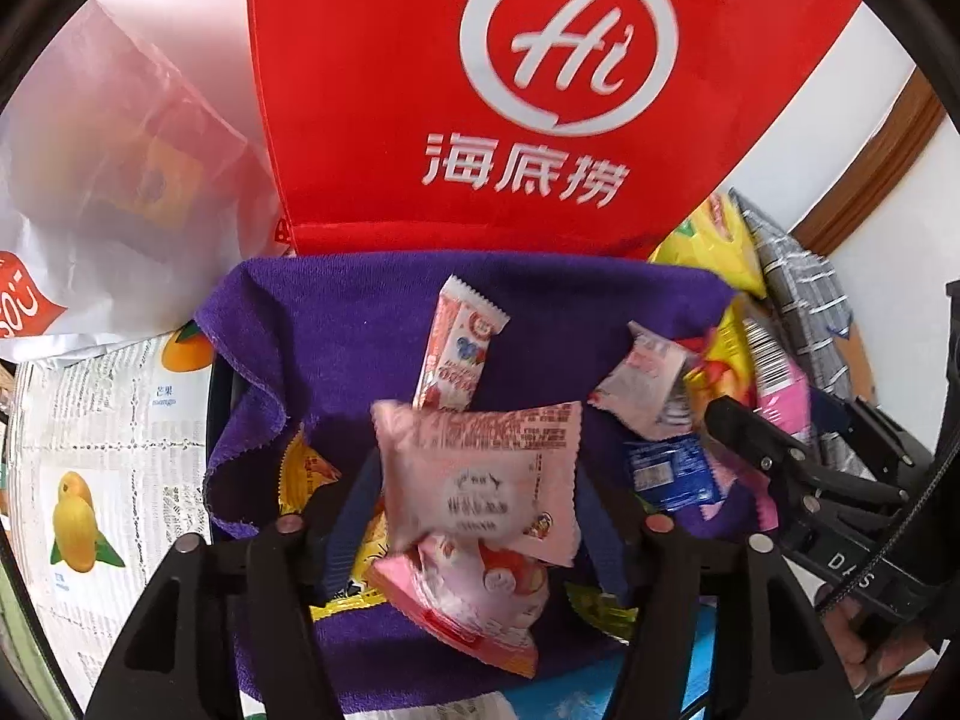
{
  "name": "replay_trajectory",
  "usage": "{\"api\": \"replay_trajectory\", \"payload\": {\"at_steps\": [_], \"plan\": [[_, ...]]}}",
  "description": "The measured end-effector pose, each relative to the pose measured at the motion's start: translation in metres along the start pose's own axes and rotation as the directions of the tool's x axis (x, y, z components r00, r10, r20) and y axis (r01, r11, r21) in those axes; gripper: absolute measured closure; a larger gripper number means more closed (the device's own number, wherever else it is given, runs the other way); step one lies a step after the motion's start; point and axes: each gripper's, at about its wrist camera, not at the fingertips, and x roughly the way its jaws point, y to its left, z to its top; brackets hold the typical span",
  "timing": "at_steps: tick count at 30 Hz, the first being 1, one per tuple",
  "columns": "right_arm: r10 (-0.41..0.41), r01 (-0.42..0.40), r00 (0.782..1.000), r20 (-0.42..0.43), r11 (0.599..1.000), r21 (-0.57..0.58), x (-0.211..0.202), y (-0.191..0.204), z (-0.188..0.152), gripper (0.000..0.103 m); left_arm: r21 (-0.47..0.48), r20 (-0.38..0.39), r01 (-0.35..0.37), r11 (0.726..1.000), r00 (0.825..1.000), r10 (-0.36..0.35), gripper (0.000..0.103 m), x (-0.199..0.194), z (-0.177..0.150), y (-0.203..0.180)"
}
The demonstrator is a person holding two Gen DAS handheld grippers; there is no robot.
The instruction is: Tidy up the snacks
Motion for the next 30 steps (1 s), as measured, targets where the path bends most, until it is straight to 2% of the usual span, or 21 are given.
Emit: {"api": "replay_trajectory", "payload": {"at_steps": [2, 7, 12, 20, 27, 30], "plan": [[0.011, -0.011, 1.0, 0.027, 1.0, 0.003, -0.011, 0.002, 0.001, 0.025, 0.005, 0.021, 0.0, 1.0, 1.0, 0.0, 0.035, -0.01, 0.0, -0.003], [0.012, -0.014, 0.992, 0.122, 1.0, 0.013, -0.054, 0.009, -0.001, 0.021, 0.032, 0.1, -0.019, 0.999, 0.995, 0.016, 0.024, -0.048, -0.003, -0.01], [-0.01, 0.006, 0.986, 0.169, 1.0, 0.022, -0.102, 0.013, -0.016, 0.021, 0.059, 0.199, -0.041, 0.997, 0.98, 0.029, 0.02, -0.093, -0.016, -0.024], [-0.095, 0.091, 0.975, 0.2, 0.995, 0.026, -0.166, 0.022, -0.055, 0.021, 0.058, 0.301, -0.019, 0.998, 0.953, 0.001, 0.019, -0.153, -0.072, -0.04], [-0.105, 0.091, 0.966, 0.235, 0.993, 0.071, -0.217, 0.019, -0.098, 0.02, 0.055, 0.354, -0.02, 0.998, 0.935, -0.001, 0.016, -0.19, -0.12, -0.049], [-0.12, 0.103, 0.955, 0.271, 0.992, 0.075, -0.235, 0.019, -0.116, 0.01, 0.057, 0.382, -0.03, 0.998, 0.924, 0.006, 0.013, -0.203, -0.139, -0.055]]}}
